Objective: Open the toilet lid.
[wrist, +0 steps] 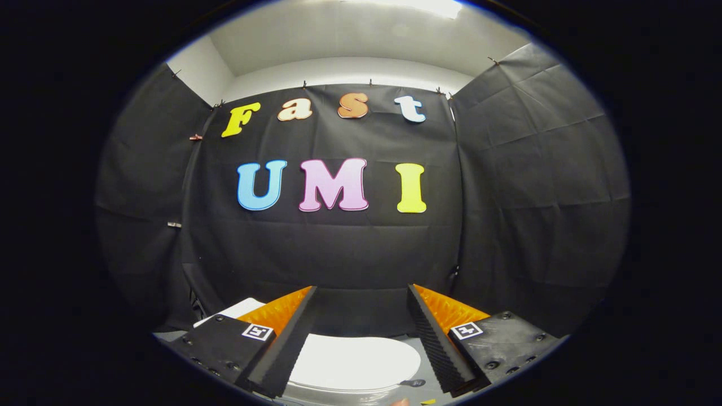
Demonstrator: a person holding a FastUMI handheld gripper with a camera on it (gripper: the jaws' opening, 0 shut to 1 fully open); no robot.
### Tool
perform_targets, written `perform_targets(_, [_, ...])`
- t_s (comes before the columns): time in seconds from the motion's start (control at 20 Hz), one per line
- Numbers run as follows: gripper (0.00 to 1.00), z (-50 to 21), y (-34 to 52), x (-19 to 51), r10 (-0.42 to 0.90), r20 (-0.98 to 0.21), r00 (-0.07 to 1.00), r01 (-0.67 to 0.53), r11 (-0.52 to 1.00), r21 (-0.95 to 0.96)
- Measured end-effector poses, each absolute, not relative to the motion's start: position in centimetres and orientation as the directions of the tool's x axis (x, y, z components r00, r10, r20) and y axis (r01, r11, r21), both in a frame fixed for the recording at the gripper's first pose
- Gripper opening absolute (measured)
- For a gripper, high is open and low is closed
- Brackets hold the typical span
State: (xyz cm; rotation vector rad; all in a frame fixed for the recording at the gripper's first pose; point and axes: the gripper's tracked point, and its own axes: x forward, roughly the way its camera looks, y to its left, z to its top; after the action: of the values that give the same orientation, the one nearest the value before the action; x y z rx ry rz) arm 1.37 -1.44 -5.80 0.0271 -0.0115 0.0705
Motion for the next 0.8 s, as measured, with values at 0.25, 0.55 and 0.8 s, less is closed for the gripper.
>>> perform_targets(0.25, [0.98, -11.6, -2.8, 2.2, 0.098, -0.048, 0.994, -0.097, 0.995, 0.017])
perform_targets(0.55, [0.98, -18.4, -6.0, 3.8, 0.125, -0.122, 0.985, -0.126, 0.992, 0.0])
perform_targets(0.8, [0.98, -23.8, -10.1, 5.4, 0.142, -0.19, 0.971, -0.133, 0.989, 0.06])
